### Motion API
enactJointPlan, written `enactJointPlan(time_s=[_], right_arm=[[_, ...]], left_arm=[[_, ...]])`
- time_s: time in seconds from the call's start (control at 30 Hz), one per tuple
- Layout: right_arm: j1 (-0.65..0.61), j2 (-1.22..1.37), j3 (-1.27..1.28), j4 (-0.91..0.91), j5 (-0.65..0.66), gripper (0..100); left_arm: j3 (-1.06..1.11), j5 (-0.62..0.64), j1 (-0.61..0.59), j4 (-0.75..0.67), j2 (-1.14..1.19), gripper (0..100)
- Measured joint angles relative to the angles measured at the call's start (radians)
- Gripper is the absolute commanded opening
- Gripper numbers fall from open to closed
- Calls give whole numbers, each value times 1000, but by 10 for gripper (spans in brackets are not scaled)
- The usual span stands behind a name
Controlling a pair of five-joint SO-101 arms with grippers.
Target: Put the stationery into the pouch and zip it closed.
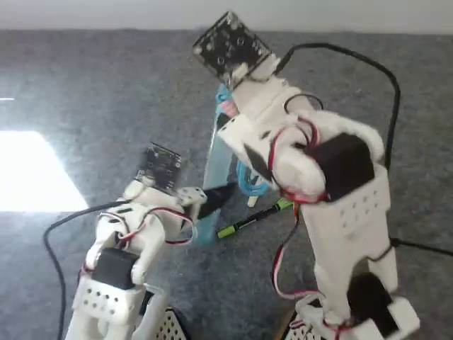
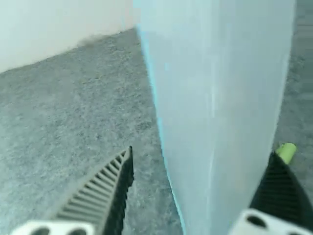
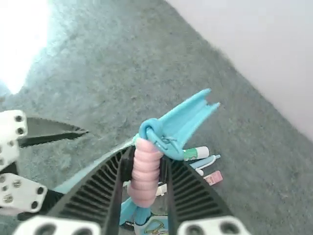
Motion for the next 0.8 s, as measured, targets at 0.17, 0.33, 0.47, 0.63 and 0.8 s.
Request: enactJointPlan(time_s=[0.17,0.33,0.47,0.63,0.8], right_arm=[[12,180,-164,78,52,6],[12,245,-206,78,66,6],[12,301,-213,78,68,6],[3,322,-213,78,68,6],[-26,311,-213,78,68,6]], left_arm=[[-198,81,-140,91,0,383],[-315,127,-157,190,-9,383],[-292,92,-138,193,-9,383],[-141,38,-86,81,0,383],[-46,31,-95,-60,0,383]])
